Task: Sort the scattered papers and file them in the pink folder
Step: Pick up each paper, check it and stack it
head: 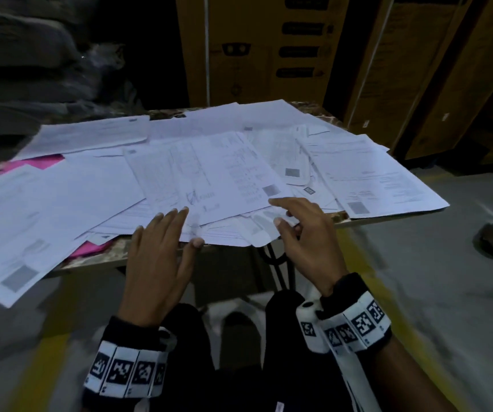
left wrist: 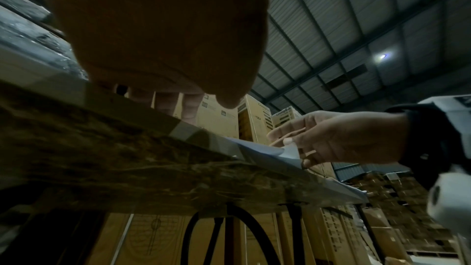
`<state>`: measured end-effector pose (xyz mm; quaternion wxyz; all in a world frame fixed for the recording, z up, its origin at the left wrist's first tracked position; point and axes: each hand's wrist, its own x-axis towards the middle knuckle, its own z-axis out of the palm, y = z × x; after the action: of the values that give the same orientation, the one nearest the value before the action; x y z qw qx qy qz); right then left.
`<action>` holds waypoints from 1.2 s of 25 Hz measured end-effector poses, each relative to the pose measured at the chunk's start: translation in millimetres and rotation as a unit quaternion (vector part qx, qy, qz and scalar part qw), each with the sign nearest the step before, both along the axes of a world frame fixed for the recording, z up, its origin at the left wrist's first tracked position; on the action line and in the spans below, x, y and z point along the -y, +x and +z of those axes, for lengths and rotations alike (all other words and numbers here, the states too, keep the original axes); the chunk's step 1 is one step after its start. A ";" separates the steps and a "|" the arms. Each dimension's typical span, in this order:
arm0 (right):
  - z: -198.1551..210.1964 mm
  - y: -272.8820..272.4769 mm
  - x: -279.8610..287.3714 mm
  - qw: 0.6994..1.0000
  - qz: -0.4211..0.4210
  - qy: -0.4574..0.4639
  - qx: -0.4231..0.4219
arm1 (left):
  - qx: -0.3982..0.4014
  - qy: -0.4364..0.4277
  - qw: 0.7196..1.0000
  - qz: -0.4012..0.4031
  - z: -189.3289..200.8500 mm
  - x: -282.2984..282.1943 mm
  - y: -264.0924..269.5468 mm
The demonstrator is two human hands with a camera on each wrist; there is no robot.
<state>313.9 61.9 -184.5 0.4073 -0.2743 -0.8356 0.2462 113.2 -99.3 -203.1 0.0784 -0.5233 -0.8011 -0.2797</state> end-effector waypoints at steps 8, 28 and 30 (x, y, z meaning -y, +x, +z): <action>0.9 -39.0 -55.3 0.976 -0.070 -0.095 0.180 | -0.032 -0.037 0.998 0.026 -3.7 -1.8 -9.9; 33.3 -44.3 -16.7 0.944 0.008 -0.268 -0.190 | 0.340 0.195 0.919 -0.051 34.7 1.5 -16.3; 35.3 -48.1 -10.1 0.945 0.042 -0.275 -0.173 | 0.390 0.246 0.885 -0.069 39.4 0.9 -17.0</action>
<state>265.8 71.9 -149.2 0.4437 -0.2939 -0.6624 0.5272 96.2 -100.2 -163.7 -0.1342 -0.3899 -0.6344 -0.6538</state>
